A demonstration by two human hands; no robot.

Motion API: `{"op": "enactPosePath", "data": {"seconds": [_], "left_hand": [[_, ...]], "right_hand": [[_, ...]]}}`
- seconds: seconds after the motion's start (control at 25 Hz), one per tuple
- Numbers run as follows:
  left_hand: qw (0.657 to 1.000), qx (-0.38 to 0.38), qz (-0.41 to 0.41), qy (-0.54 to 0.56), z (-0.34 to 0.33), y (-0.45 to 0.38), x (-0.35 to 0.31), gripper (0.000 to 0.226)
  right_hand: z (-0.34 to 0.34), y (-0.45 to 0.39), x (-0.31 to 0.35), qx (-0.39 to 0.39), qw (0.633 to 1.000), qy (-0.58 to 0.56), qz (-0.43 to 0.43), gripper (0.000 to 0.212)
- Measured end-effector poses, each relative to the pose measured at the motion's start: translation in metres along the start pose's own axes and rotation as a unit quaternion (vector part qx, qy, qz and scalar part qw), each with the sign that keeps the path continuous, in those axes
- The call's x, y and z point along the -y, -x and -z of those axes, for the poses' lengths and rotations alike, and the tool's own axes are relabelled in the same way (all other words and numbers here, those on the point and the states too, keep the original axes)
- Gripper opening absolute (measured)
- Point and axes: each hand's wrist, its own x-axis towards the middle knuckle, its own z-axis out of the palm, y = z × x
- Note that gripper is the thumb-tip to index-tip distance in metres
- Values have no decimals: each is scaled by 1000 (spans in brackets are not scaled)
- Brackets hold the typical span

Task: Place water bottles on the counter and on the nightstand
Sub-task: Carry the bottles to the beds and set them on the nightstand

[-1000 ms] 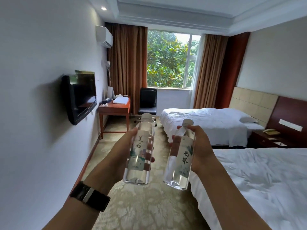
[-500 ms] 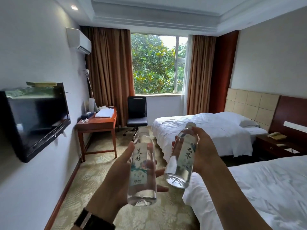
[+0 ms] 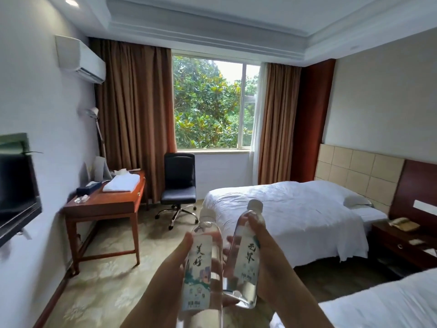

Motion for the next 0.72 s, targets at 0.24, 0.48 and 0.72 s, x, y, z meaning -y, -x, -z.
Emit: {"op": "enactPosePath", "data": {"seconds": [0.24,0.48,0.72], "left_hand": [[998,17,57,11,57,-195,-102,58],[996,26,30,-85,72,-383,-186,76],[983,50,14,-178,45,-586,-191,83]], "right_hand": [[-5,-193,31,-48,998,-26,28,70],[40,-335,95,-113,990,-54,60,55],[135,-474,120,-182,977,-79,82,61]]}}
